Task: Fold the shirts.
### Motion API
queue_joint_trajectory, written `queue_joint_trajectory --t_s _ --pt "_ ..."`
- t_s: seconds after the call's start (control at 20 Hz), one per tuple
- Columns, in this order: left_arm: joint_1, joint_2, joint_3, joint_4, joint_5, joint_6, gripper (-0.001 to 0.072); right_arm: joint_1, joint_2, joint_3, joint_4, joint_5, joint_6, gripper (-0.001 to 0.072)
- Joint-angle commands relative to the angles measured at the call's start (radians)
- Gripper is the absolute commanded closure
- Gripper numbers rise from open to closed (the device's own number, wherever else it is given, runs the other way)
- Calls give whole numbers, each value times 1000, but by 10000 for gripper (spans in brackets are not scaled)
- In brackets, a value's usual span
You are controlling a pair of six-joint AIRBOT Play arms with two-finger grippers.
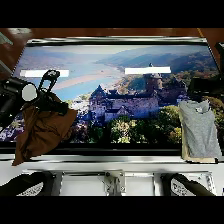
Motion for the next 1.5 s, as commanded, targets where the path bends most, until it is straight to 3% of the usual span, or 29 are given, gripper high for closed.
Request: queue_joint_trajectory --t_s 0.0,0.3,0.5,0.6,0.9,1.15,1.3,1.4,1.45 --pt "0 0 0 0 0 0 16 1 0 1 14 0 6 19" --pt "0 0 0 0 0 0 16 1 -1 1 27 103 52 20" --pt "0 0 0 0 0 0 16 2 0 -30 235 222 14 21" --pt "0 0 0 0 0 0 16 12 0 -94 330 208 -5 27" --pt "0 -1 0 -35 2 0 15 179 0 -423 258 140 -52 27" --pt "0 -43 0 -93 42 8 16 252 0 -501 261 55 -60 27" --pt "0 -61 0 -37 38 39 16 251 0 -501 253 -12 -60 26" --pt "3 -61 0 90 19 73 16 251 0 -501 255 -71 -58 26" --pt "18 -61 0 175 11 47 16 251 0 -501 254 -98 -55 27"
